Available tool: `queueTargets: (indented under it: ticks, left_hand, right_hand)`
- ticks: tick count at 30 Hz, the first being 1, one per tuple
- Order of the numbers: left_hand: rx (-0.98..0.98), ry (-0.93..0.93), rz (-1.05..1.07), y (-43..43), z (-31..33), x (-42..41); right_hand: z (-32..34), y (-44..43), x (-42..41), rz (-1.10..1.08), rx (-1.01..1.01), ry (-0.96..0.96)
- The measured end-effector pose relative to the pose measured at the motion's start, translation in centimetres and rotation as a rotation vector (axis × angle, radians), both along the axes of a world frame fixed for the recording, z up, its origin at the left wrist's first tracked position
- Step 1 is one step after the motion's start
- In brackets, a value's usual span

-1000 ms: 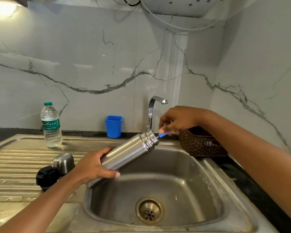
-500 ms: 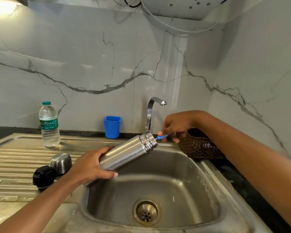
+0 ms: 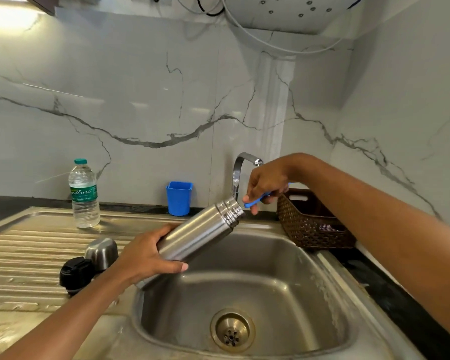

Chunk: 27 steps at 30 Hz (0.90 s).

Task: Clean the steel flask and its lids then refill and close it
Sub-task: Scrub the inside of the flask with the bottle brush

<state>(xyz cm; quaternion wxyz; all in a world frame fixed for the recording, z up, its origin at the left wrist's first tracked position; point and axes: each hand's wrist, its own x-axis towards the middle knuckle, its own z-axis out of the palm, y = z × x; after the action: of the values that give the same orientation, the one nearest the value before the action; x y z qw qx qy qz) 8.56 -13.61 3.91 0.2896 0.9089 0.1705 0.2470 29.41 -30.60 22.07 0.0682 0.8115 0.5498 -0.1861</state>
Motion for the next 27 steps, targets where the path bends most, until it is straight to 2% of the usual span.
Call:
queueTargets:
  ticks: [2,5,6,7,9,10,13,14,15,17,21,24,26,27]
  left_hand:
    - [-0.065,0.009,-0.002,0.5,0.0,-0.2]
    - [-0.215,-0.063,-0.068,1.2,0.1,-0.4]
    - [-0.241,-0.074,-0.101,1.1,0.1,-0.3]
    - [-0.254,-0.074,-0.128,1.1,0.1,-0.3]
    - [-0.238,-0.071,-0.139,1.3,0.1,-0.4]
    - [-0.202,-0.060,-0.128,1.5,0.2,-0.4]
    - [-0.087,0.020,-0.133,1.6,0.3,-0.5]
    - [-0.097,0.041,-0.149,1.4,0.1,-0.5]
    - [-0.110,0.053,-0.161,1.3,-0.2,-0.5]
    - [-0.129,0.043,-0.150,1.3,-0.4,-0.6]
    - [-0.198,-0.038,-0.123,1.9,-0.3,-0.6]
    - [-0.228,-0.077,-0.157,1.7,-0.4,-0.4]
    - [-0.253,-0.110,-0.161,1.7,-0.3,-0.4]
    - [-0.265,-0.126,-0.161,1.7,-0.1,-0.5]
  right_hand:
    - [-1.0,-0.2,-0.5,0.184,0.231,-0.332]
    - [-2.8,-0.7,0.4,0.573,0.615,-0.994]
    - [-3.3,-0.9,0.7,0.683,0.712,-1.125]
    - [-3.4,-0.9,0.9,0.745,0.767,-1.179]
    - [-3.4,-0.9,0.7,0.709,0.686,-1.051]
    - [-3.2,-0.9,0.0,0.604,0.568,-0.876]
    - [-1.3,-0.9,-1.5,0.166,0.102,-0.174]
    - [-1.0,-0.9,-1.8,0.065,0.001,-0.024]
    - [-0.9,-0.9,-2.1,0.018,-0.047,0.024]
    - [-1.2,-0.9,-2.5,0.056,0.015,-0.118]
    - [-2.2,-1.7,-2.3,0.460,0.444,-0.789]
    - [-3.5,-1.9,-1.0,0.716,0.747,-1.147]
    - [-4.2,-1.3,-0.2,0.721,0.833,-1.231]
    - [-4.4,-1.0,0.0,0.696,0.860,-1.191]
